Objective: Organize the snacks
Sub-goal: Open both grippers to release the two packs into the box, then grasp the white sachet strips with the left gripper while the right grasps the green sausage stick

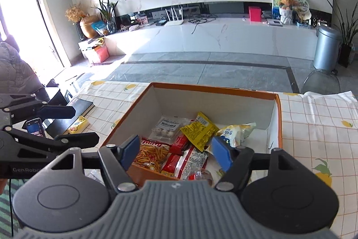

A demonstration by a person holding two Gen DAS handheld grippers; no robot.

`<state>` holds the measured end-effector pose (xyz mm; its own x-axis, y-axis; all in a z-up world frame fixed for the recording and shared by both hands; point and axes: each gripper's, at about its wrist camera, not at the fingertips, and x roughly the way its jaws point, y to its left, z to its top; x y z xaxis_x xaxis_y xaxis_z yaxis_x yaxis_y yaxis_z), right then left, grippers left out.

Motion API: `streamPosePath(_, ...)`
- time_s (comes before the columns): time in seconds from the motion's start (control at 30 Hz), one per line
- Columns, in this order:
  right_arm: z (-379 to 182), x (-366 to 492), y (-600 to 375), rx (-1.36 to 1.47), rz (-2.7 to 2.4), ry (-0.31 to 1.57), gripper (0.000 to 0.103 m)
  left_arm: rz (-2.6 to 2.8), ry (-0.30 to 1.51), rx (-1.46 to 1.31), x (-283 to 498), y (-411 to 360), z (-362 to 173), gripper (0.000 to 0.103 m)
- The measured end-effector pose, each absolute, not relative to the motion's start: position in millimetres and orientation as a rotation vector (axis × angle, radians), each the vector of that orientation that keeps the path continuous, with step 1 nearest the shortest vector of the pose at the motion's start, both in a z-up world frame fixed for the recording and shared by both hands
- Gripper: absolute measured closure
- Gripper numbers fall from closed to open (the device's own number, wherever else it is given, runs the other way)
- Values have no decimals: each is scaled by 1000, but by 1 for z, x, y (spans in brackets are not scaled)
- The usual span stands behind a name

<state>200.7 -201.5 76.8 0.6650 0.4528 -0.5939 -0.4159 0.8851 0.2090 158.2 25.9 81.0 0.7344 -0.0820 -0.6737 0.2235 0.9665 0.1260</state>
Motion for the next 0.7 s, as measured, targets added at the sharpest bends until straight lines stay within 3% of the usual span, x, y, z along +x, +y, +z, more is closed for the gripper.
streamPosePath(0.3,19,128,-222,200,459,613,32,-102,753,23,108,40,31,27)
streamPosePath(0.7,-69,122,-189,77,379,690,32,-30,804,-55,95,56,-38,27)
